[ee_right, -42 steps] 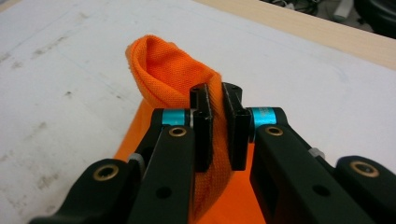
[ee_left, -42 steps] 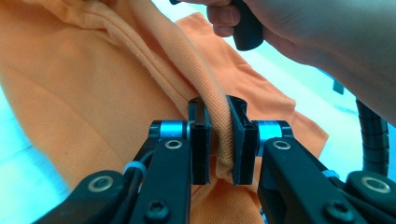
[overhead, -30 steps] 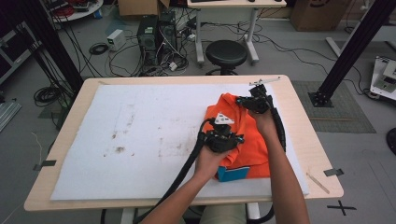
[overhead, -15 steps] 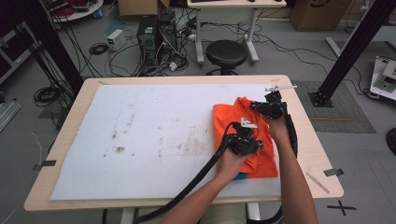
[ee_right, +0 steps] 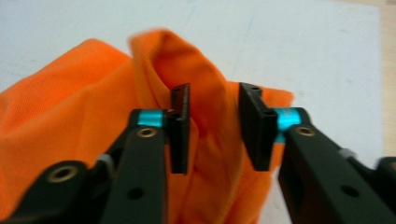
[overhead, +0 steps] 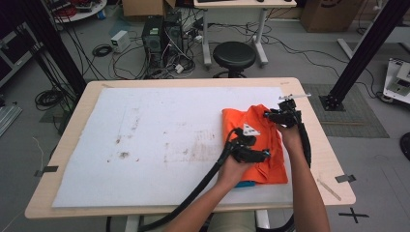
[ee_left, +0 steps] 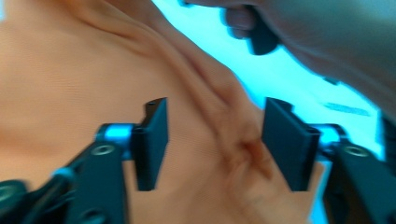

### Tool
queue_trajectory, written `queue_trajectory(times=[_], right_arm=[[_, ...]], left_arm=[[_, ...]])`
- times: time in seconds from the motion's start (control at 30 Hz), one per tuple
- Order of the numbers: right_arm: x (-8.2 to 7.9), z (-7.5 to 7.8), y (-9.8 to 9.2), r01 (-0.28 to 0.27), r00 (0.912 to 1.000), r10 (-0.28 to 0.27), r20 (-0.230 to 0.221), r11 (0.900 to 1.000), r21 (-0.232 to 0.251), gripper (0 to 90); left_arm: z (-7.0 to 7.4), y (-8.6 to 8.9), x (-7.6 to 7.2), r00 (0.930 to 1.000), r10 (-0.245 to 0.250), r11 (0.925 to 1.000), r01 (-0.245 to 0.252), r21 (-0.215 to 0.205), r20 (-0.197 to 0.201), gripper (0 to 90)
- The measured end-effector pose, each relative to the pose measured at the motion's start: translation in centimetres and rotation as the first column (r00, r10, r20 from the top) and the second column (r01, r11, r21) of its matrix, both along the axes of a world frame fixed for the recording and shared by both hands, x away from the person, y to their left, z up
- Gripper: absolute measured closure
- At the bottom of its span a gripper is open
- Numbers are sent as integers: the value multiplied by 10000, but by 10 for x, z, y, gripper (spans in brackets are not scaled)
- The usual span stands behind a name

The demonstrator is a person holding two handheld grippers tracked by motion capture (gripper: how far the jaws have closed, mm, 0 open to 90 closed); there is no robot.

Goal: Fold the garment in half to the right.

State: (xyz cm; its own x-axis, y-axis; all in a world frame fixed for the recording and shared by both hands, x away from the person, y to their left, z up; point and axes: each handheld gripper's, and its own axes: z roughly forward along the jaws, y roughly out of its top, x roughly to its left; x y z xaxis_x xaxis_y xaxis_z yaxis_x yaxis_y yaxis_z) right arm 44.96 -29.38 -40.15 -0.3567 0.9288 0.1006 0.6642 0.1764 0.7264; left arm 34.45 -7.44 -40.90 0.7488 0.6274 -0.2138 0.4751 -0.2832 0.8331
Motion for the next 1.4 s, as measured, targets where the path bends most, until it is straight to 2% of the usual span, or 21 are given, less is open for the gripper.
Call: queue_trajectory(times=[0.13,0.2,0.27,0.3,0.33,0.4,0.5,0.57,0.6,0.73,0.9,1.03,1.07,1.1,1.13,1.2,1.23,1.4], right_arm=[[-4,5,-7,382,9991,-381,160,9993,-55,585],[-6,10,-8,423,9984,-415,396,9989,-188,567],[-9,15,-7,428,9971,-413,633,9988,-220,556],[-9,18,-5,349,9963,-326,796,9990,-278,560],[-10,20,-3,258,9951,-241,955,9995,-167,585],[-10,21,0,53,9956,-39,937,9999,-147,589],[-6,19,12,-403,9959,417,798,9990,-184,599],[-1,16,20,-586,9967,605,534,9977,-353,606],[1,15,24,-622,9972,639,395,9971,-446,636],[9,12,32,40,9995,12,330,9877,-1561,866],[17,8,25,838,9965,-829,131,9722,-2189,876],[25,-1,16,1400,9878,-1531,-282,9529,-2691,875],[27,-4,14,1486,9845,-1691,-462,9448,-2921,873],[28,-7,12,1575,9813,-1830,-597,9418,-2970,863],[28,-9,10,1603,9804,-1856,-662,9467,-2795,828],[26,-10,7,1504,9846,-1669,-529,9609,-2323,756],[24,-10,6,1433,9865,-1571,-465,9648,-2203,715],[10,0,3,1112,9934,-1140,-93,9822,-1516,660]], left_arm=[[-2,39,2,9954,649,9977,-632,-253,709,276],[-4,58,3,9883,1102,9937,-1074,-317,1054,228],[-6,78,5,9824,1244,9922,-1241,-104,1393,225],[-7,90,6,9771,1382,9903,-1387,-78,1619,225],[-7,97,7,9742,1454,9892,-1466,-57,1729,225],[-7,116,9,9669,1809,9833,-1819,-109,1798,225],[-8,142,13,9617,2106,9771,-2126,-74,1756,225],[-8,157,15,9599,2206,9748,-2228,-71,1728,225],[-7,164,17,9595,2247,9739,-2271,-54,1699,225],[-6,187,20,9526,2520,9668,-2556,-6,1707,225],[0,212,25,9453,2710,9605,-2781,141,1814,225],[6,229,27,9367,2960,9527,-3036,124,1868,225],[6,233,26,9355,3003,9513,-3079,130,1863,225],[6,237,26,9348,3026,9505,-3104,138,1857,225],[5,240,25,9340,3051,9497,-3128,132,1861,225],[3,245,24,9325,3114,9478,-3187,115,1829,225],[1,248,24,9332,3106,9480,-3180,128,1807,225],[-5,257,17,9329,3067,9494,-3140,96,1888,225]])
